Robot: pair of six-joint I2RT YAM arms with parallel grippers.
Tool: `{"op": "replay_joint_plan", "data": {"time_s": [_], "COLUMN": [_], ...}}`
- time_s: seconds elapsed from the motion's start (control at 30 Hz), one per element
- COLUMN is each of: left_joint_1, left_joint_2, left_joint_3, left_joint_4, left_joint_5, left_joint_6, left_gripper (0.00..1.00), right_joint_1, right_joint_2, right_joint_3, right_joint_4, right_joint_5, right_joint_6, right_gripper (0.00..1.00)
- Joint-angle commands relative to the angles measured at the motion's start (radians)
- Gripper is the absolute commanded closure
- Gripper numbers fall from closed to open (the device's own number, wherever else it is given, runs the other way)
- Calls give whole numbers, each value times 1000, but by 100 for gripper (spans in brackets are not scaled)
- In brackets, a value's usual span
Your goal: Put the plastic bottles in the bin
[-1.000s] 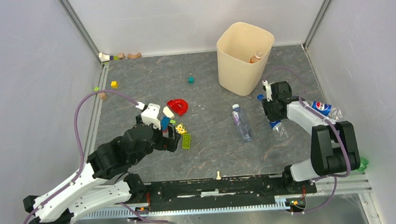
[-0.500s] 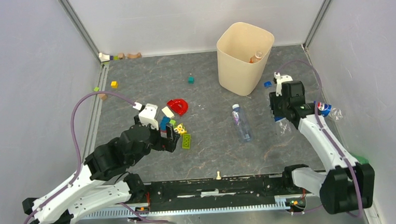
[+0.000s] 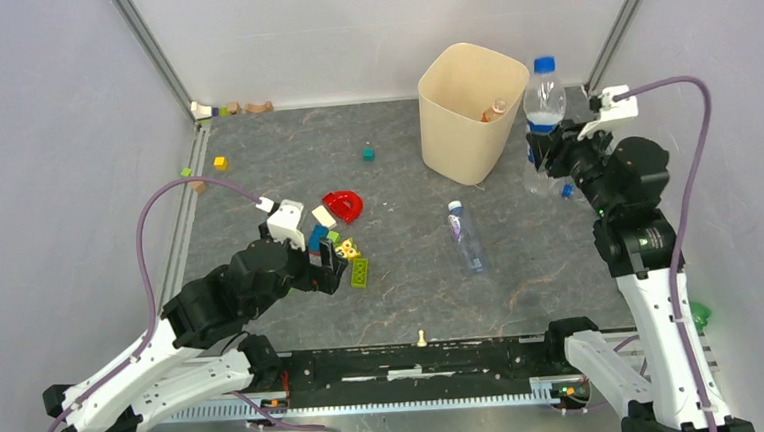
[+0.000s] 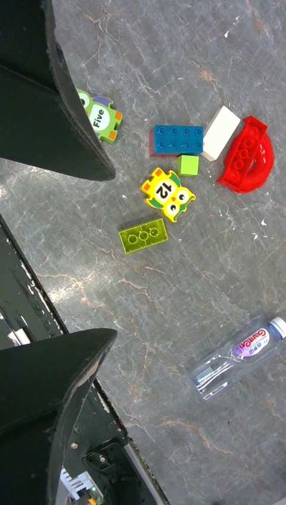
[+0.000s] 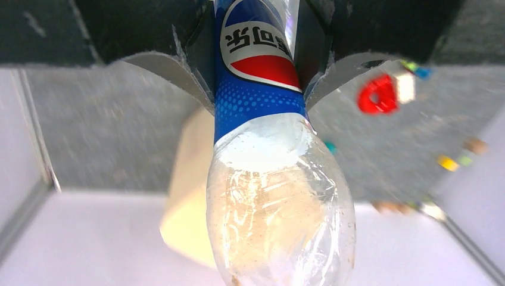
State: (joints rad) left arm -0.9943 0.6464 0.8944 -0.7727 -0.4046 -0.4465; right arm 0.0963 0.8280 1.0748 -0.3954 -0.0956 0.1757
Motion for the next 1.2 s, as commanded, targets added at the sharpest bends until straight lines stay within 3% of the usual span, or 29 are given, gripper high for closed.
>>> {"op": "replay_joint_plan", "data": {"time_s": [0.0,0.27,0.4,0.43,0.5,0.53,0.7,0.87,1.0,1.17], "left_joint_1": [5,5,5,5,5,5,5,7,6,6], "left_joint_2": [-4,3,-8,-10,-12,-11,4,1,13,54], "left_joint_3": [-3,-5,-8,-8,-9,-9,-8,-8,-8,-1], "left_joint_4": [30,38,41,41,41,40,40,39,38,37], "left_joint_5": [25,27,18,15,5,-2,-21,-35,-39,-42], "left_joint_6": [59,62,61,61,61,60,61,64,62,48], "left_gripper": [0,0,0,0,0,0,0,0,0,0], "right_joint_1": [2,2,3,3,5,7,9,8,6,0], "right_joint_2": [49,366,524,565,659,696,869,775,747,661], "right_joint_3": [130,338,432,460,510,527,708,598,674,621], "right_joint_4": [276,622,684,682,669,666,464,541,366,192], "right_joint_5": [-160,-178,-118,-126,-145,-155,-170,-113,-45,47], "right_joint_6": [125,258,243,240,223,216,122,108,48,-36], "right_gripper": [67,66,59,53,12,2,2,2,2,2]}}
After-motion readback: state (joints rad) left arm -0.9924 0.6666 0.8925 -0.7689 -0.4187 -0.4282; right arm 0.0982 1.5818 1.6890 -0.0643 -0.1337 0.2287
